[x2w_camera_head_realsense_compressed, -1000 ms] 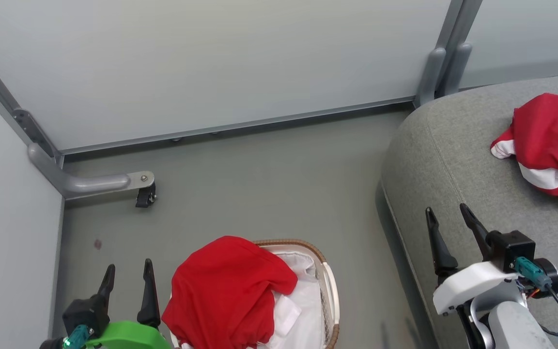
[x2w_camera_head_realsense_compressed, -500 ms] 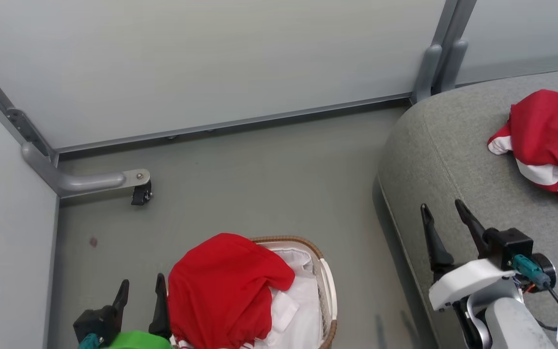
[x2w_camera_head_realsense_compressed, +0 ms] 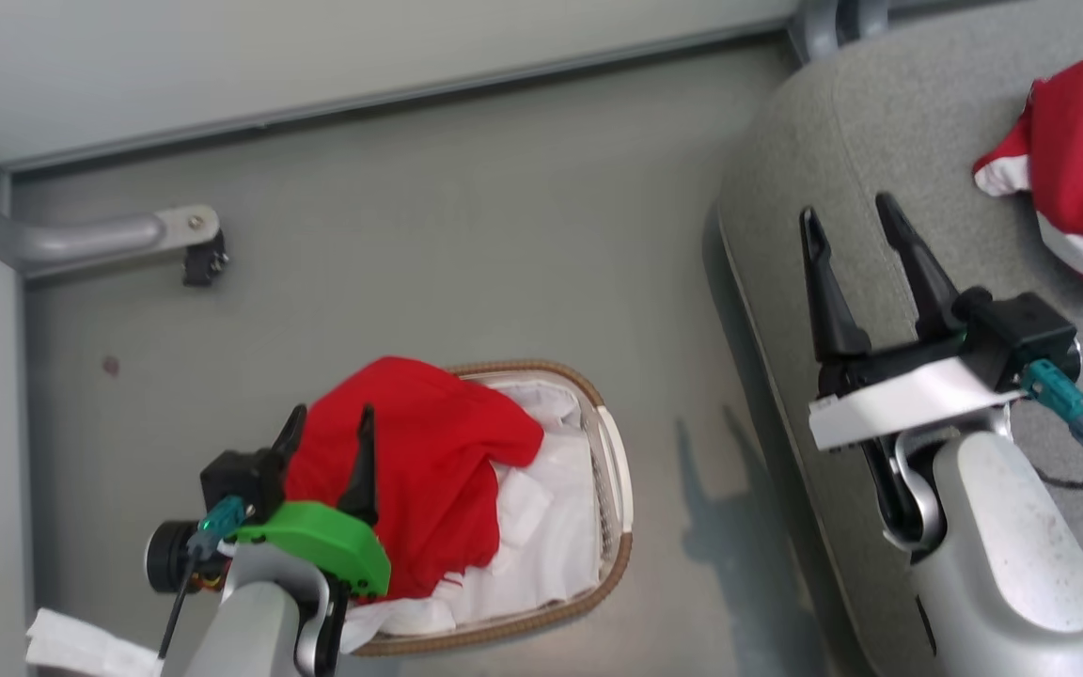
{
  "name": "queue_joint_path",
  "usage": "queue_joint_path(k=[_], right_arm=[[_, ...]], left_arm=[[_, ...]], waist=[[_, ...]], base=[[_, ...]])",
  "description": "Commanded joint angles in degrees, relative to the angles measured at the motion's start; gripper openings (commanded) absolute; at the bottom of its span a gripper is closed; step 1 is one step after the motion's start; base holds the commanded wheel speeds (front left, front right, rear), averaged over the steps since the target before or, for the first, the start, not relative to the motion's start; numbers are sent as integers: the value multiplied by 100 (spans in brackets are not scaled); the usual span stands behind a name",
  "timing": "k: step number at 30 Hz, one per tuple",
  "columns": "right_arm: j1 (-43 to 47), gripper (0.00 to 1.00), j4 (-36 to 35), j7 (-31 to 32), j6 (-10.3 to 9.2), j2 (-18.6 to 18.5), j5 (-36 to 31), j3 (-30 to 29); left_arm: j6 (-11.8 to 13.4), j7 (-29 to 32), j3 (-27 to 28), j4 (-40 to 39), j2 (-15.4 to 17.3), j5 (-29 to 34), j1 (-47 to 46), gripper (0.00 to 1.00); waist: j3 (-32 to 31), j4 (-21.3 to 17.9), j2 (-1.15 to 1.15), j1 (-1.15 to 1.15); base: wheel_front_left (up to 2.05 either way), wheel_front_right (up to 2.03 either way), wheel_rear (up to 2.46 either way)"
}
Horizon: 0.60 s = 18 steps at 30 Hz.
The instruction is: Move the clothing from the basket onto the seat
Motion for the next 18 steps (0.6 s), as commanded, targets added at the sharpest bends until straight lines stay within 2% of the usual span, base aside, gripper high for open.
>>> queue_joint_path(k=[1,8,18], right_arm=[[-152,100,-79,-1,-6,-11,52,38],[-675,100,-459,-1,-6,-8,280,310],[-1111,100,-756,-1,-6,-8,649,522]], left_arm=[[-15,1,-50,115,22,48,-240,100],[-25,1,-594,1016,51,153,-1166,100],[-25,15,-1496,2462,242,25,-2312,100]], waist=[[825,-320,0,0],[1713,-590,0,0],[2624,-885,0,0]], base=[[0,0,0],[0,0,0],[0,0,0]])
